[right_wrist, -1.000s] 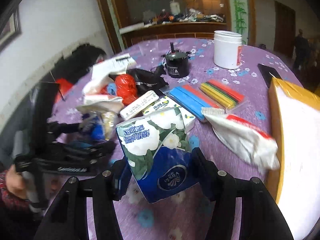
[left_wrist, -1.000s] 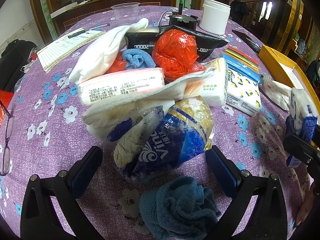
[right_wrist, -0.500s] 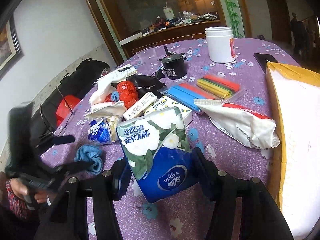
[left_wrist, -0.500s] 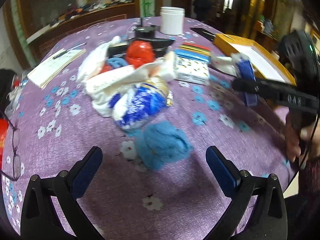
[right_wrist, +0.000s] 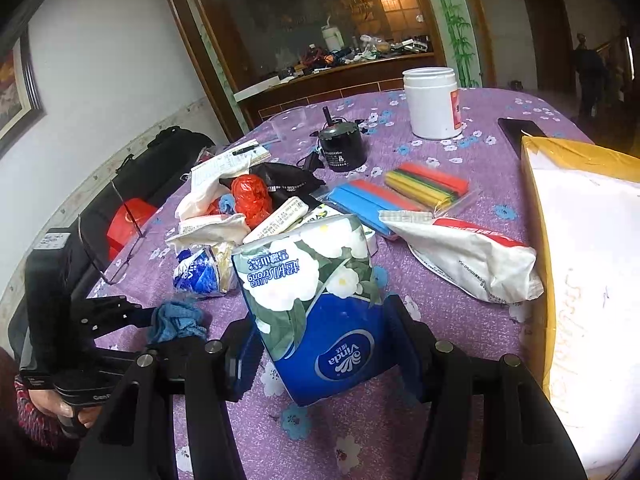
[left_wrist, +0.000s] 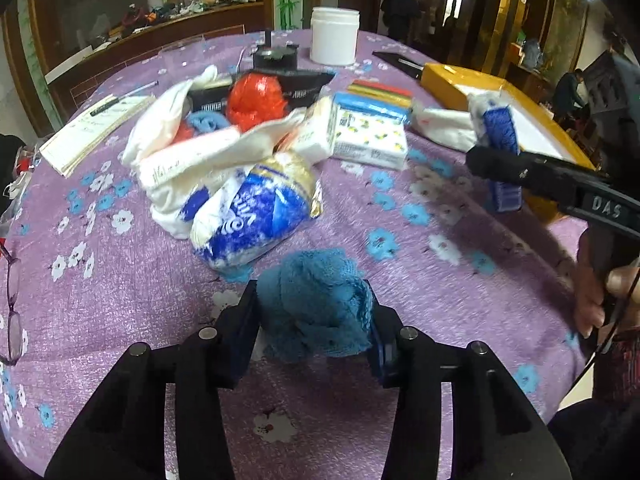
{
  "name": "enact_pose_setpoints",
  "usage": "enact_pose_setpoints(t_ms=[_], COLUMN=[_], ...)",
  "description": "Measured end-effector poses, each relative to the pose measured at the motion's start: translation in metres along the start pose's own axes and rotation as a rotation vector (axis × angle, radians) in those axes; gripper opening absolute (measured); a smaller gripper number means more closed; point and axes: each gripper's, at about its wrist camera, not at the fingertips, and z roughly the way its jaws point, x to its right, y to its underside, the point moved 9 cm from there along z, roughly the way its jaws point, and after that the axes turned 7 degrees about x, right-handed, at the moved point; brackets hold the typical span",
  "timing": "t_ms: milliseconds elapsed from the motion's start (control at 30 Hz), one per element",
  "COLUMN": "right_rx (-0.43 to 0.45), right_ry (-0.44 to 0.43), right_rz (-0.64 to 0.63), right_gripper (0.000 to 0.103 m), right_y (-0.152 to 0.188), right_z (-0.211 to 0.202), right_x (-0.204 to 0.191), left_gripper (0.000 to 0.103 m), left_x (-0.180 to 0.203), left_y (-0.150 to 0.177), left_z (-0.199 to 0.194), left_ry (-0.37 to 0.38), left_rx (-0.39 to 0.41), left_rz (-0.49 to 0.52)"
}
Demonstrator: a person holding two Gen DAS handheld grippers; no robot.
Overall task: Organize soft objects
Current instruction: 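Carry the towel and tissue pack into the white box and release both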
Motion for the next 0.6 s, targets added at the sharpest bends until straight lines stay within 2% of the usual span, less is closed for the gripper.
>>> enact_pose_setpoints(t_ms=[300, 600], right_rx=[0.028, 0.088], right_ry=[-0.014, 0.018], right_rz=[0.033, 0.098], right_gripper=[0.059, 0.059], right_y=[-0.007, -0.027], right_z=[-0.015, -0.042], right_x=[0.004, 0.032], left_gripper=[0.044, 0.044], left_x=[0.029, 0.079], left_y=[-0.024, -0.065], left_z=[-0.002, 0.001], left_ry=[0.065, 0.129], left_rx=[0.028, 0.06], left_rz=[0.033, 0.09])
